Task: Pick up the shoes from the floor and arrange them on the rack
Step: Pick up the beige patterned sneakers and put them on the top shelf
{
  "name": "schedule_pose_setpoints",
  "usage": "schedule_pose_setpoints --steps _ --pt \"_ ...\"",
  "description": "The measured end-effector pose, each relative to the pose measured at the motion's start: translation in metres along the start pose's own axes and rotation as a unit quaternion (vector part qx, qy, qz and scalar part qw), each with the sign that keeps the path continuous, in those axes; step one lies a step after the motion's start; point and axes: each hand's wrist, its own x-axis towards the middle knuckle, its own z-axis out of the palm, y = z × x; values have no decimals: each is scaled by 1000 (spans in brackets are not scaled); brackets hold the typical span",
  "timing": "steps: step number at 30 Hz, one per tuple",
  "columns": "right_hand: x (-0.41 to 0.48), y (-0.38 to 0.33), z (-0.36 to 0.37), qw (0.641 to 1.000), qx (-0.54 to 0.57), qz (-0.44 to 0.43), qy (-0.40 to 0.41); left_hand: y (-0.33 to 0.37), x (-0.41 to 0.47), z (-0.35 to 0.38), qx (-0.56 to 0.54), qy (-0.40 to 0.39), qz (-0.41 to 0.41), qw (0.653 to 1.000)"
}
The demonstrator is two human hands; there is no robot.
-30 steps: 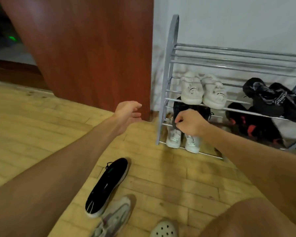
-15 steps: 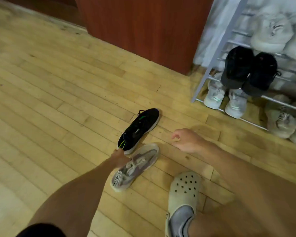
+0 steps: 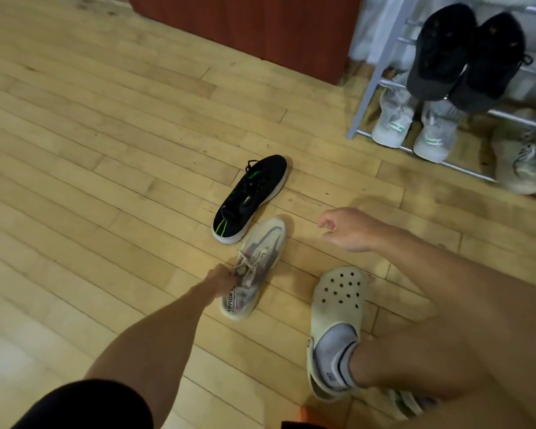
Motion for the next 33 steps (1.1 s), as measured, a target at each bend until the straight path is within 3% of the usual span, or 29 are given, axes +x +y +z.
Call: schedule_pose_setpoints --steps 5,11,15,20,23,26,30,33 --pt "-15 7 -10 999 -28 38 -27 10 -14 8 -97 -52 24 994" --pt "-38 -13 -30 996 -89 27 -2 64 -51 8 -198 -114 34 973" --pt "-64 -15 -56 992 -126 9 18 110 -87 2 -224 -92 109 964" --pt "-110 17 -111 982 -123 57 131 185 -136 -24 -240 -60 275 929" --pt "-133 48 -143 979 -46 86 180 243 -179 -34 -244 -48 362 899" --pt "-160 81 -170 966 105 58 228 300 -225 -28 -238 -31 434 868" --pt "-201 131 -186 898 285 -10 336 367 -282 7 -213 41 528 821" --pt "-238 180 -185 828 419 -22 372 404 -322 43 -200 27 562 802"
